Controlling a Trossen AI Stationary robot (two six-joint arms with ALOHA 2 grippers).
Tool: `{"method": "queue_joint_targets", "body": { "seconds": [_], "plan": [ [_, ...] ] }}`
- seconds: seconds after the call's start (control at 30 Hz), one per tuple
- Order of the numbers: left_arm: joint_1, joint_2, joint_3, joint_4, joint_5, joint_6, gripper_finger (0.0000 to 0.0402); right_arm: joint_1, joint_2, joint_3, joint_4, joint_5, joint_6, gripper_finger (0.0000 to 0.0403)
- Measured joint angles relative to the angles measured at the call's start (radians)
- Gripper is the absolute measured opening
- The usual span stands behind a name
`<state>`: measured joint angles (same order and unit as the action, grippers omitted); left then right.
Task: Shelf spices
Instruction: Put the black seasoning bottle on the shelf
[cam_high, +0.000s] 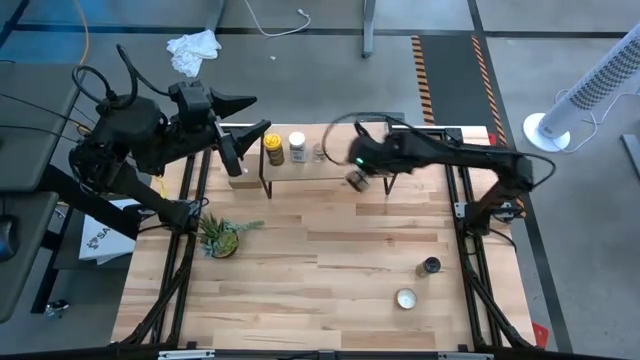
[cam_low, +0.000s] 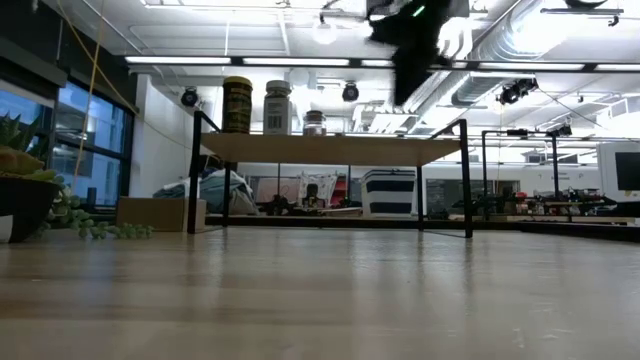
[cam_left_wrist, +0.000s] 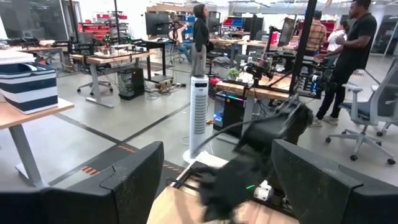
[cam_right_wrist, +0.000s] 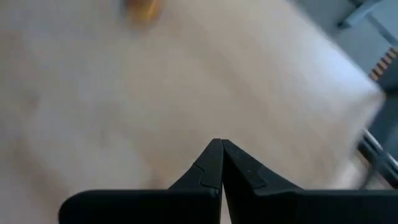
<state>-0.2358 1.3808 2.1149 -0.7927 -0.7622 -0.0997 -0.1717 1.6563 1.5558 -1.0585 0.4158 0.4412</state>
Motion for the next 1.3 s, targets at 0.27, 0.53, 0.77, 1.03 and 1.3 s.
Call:
{"method": "queue_joint_targets", "body": {
  "seconds": [0.27,0.53,0.77,1.03,1.3],
  "plan": [
    [-0.003,-0.002,0.000,-0.037,0.000,0.026,0.0296,0.255,-0.220,0.000,-0.504,0.000,0.351,0.0017],
    [-0.001,-0.002,0.000,-0.048,0.001,0.063,0.0296,0.682,-0.358,-0.154,-0.505,-0.174,1.008,0.0138],
    [0.000,-0.002,0.000,-0.049,0.001,0.060,0.0296,0.898,-0.309,-0.274,-0.446,-0.351,1.185,0.0270],
    [0.000,-0.002,0.000,-0.049,0.000,0.043,0.0296,0.885,-0.272,-0.395,-0.328,-0.490,1.215,0.0318],
    [0.000,-0.002,0.000,-0.013,0.000,0.006,0.0296,0.872,-0.268,-0.441,-0.268,-0.444,1.313,0.0319]
  ]
}}
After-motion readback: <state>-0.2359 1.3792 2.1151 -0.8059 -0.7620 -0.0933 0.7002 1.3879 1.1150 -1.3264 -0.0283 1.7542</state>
